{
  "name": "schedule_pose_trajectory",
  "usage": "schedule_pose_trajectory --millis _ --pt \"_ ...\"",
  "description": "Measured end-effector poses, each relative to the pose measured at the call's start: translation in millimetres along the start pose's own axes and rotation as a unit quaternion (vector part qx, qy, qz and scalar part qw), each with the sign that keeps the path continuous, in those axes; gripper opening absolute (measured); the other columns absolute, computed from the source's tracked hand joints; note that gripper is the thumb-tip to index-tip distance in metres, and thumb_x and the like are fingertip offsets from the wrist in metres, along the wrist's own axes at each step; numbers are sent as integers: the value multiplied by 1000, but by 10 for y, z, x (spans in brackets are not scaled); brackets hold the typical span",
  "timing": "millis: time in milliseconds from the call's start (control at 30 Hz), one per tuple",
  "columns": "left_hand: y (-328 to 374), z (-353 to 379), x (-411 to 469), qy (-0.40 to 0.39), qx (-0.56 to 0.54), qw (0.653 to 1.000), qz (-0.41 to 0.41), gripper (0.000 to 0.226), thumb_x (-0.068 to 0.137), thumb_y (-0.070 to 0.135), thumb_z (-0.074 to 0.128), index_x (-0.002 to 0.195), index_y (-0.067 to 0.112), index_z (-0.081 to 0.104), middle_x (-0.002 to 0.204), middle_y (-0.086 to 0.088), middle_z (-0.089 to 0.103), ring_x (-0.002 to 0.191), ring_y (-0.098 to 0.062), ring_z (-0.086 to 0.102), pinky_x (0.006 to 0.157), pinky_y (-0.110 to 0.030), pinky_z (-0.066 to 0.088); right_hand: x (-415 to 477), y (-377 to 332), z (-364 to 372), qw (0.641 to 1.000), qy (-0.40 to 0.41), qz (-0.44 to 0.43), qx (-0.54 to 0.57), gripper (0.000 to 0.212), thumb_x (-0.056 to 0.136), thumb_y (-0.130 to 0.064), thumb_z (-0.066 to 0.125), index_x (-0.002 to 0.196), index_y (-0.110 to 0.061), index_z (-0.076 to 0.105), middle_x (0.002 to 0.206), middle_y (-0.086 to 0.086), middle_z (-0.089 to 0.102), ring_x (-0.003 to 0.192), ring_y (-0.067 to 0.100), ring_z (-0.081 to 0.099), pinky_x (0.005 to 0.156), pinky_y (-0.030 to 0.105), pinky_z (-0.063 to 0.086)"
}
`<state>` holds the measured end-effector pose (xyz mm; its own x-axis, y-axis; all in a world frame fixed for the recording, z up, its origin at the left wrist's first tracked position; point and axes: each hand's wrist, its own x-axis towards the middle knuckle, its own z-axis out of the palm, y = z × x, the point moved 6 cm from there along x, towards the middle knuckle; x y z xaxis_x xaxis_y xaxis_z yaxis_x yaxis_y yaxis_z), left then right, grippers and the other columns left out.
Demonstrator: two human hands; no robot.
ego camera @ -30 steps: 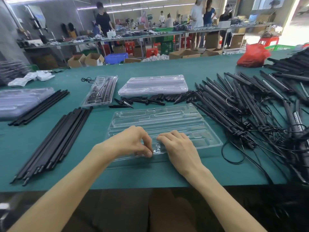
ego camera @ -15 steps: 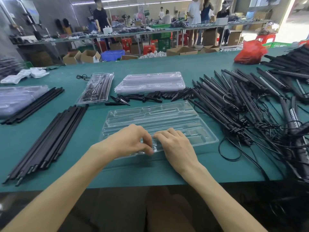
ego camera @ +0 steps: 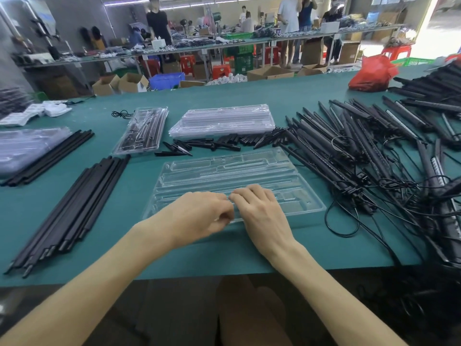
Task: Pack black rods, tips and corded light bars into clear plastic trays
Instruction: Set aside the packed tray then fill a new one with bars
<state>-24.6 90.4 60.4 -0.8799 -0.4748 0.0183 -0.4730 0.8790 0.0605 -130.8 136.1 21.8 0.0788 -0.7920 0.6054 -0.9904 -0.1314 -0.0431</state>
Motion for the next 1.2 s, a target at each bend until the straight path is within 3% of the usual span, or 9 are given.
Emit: schedule_pose_trajectory --millis 167,233,333,400,467,600,667,867,1200 --pt "7 -136 -104 119 25 992 11 16 101 24 54 104 12 65 98 0 62 87 -21 62 72 -43 52 -27 -30 -102 994 83 21 -62 61 67 4 73 125 -13 62 127 9 57 120 29 43 94 39 32" --pt "-115 -250 -128 186 -8 982 -18 9 97 18 63 99 11 68 93 1 62 82 -20 59 71 -43 52 -45 -89 -182 990 136 -2 -28 52 77 -11 77 125 -13 57 127 9 48 117 27 41 93 38 32" --pt "-295 -364 -99 216 -58 974 -40 6 96 17 65 99 14 70 90 9 57 79 -8 49 77 -34 48 -43 -150 -269 977 182 -51 94 24 97 -29 63 103 -6 56 102 9 52 89 25 51 78 32 42" --pt "-352 -403 -53 204 -93 974 -33 6 97 15 65 98 15 71 90 8 58 79 -5 49 80 -29 45 19 -54 -167 984 86 18 157 38 104 -41 43 88 -9 56 84 3 52 71 27 55 62 36 45" --pt "-389 -413 -15 189 -126 973 -36 8 95 10 67 96 16 72 88 8 63 79 -3 53 81 -27 45 40 26 51 976 -72 100 178 55 100 -59 24 81 -15 50 77 -4 52 71 27 58 65 43 46" --pt "-450 -321 53 139 -205 967 -66 18 87 1 73 87 19 77 80 11 68 75 0 61 73 -15 43 44 255 178 832 -73 246 493 53 101 -52 42 90 -10 72 74 4 72 54 18 66 52 24 46" --pt "-449 -288 89 124 -233 962 -73 17 84 -1 75 85 16 79 74 14 67 68 4 60 68 -10 40 38 324 227 793 -83 255 547 54 100 -49 46 95 -4 75 78 6 76 57 20 69 48 23 44" --pt "-531 -251 269 27 -291 950 -105 18 81 1 79 79 19 80 66 -7 70 56 -12 53 59 -21 46 17 347 269 783 -106 264 553 49 102 -45 49 98 -5 76 80 5 77 62 13 67 52 27 48" --pt "-576 -225 367 -41 -306 945 -108 11 83 3 79 84 13 81 67 -4 72 60 -15 62 61 -29 56 0 368 310 771 -102 271 567 45 102 -45 51 98 -7 76 81 6 77 64 18 67 55 33 49"
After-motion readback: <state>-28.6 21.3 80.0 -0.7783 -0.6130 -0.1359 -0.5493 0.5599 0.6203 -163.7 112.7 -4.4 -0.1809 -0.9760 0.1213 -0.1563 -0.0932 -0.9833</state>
